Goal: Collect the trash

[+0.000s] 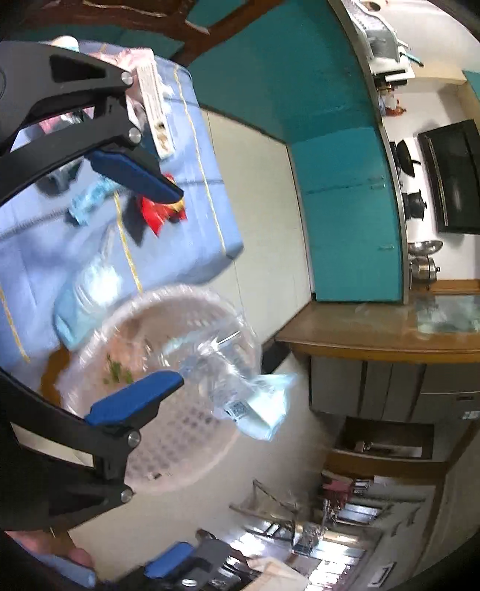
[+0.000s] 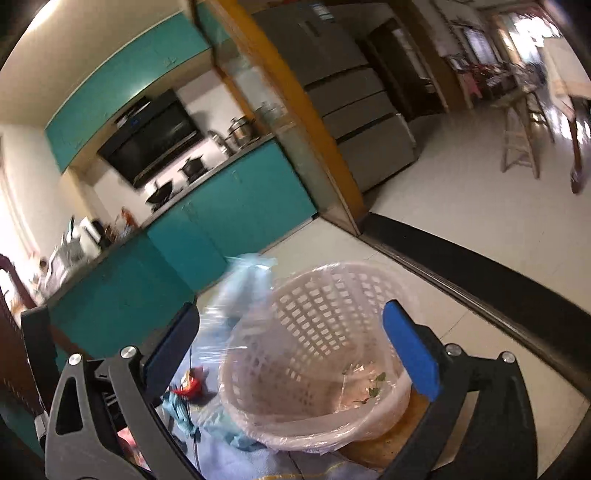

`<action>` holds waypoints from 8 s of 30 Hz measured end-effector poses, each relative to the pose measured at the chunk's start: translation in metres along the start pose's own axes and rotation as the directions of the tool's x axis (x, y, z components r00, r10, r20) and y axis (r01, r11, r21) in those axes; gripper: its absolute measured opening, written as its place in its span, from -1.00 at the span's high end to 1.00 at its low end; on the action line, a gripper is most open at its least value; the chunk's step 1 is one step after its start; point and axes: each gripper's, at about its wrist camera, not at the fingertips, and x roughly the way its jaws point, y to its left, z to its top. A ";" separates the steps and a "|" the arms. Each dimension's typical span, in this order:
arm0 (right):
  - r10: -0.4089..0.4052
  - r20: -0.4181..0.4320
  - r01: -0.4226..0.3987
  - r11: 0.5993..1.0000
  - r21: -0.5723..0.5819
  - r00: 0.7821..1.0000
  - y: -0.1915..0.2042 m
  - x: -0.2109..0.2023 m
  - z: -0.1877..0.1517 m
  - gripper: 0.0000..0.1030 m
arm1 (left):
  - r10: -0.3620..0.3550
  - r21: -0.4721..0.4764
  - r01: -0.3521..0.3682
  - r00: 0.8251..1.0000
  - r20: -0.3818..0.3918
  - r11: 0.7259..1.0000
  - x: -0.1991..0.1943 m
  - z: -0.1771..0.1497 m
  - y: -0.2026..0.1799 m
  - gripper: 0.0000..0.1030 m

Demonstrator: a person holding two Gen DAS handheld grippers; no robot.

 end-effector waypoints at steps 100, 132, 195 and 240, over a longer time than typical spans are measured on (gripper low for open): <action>0.091 -0.262 -0.217 0.835 -0.506 0.961 0.146 -0.038 -0.134 -0.89 | 0.205 -0.265 -0.212 0.977 -0.055 0.940 -0.141 -0.157 0.160 -0.94; -0.186 -0.449 -0.146 0.781 -0.608 0.874 0.152 0.104 -0.144 0.16 | 0.181 -0.283 -0.189 0.982 -0.053 0.940 -0.146 -0.158 0.164 -0.94; 0.217 -0.454 -0.403 0.838 -0.368 0.864 0.148 0.002 -0.119 0.93 | 0.086 -0.312 -0.067 0.995 0.045 0.948 -0.144 -0.157 0.175 0.91; 0.190 -0.432 -0.395 0.799 -0.454 0.882 0.161 -0.016 -0.135 0.93 | 0.138 -0.284 -0.129 0.990 0.013 0.950 -0.143 -0.153 0.171 0.90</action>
